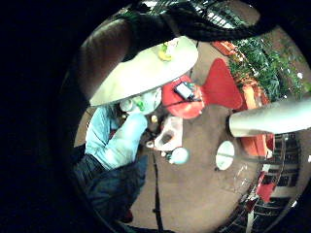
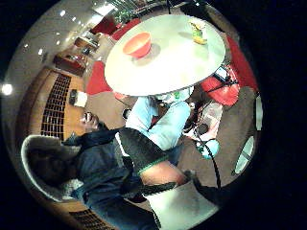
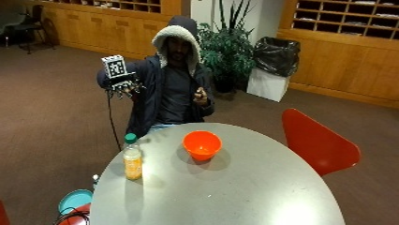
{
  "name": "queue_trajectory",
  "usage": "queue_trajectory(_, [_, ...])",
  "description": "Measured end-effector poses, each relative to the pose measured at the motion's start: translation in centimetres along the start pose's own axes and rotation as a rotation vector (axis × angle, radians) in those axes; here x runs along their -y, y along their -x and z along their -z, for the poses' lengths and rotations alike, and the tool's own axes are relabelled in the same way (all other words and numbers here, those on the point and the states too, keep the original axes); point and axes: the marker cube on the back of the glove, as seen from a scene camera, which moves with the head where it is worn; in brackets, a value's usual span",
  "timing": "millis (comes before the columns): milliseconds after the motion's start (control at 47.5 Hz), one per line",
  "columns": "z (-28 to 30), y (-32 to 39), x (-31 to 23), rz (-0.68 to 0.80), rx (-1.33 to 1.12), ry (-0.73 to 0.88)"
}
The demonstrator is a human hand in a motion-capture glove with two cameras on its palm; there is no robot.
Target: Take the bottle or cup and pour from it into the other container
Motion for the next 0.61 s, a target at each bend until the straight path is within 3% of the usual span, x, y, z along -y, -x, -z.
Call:
queue_trajectory(147, [-0.4, -1.3, 4.3, -0.013, -0.013, -0.028])
queue_trajectory(337, [-3.3, -5.6, 14.3, -0.093, 0.033, -0.263])
queue_trajectory(421, [-5.4, -7.6, 16.8, -0.054, 0.113, -0.276])
queue_trajectory(526, [-7.8, -8.8, 18.9, -0.247, 0.233, -0.157])
queue_trajectory(610, [-10.2, -9.8, 21.5, -0.315, 0.36, -0.178])
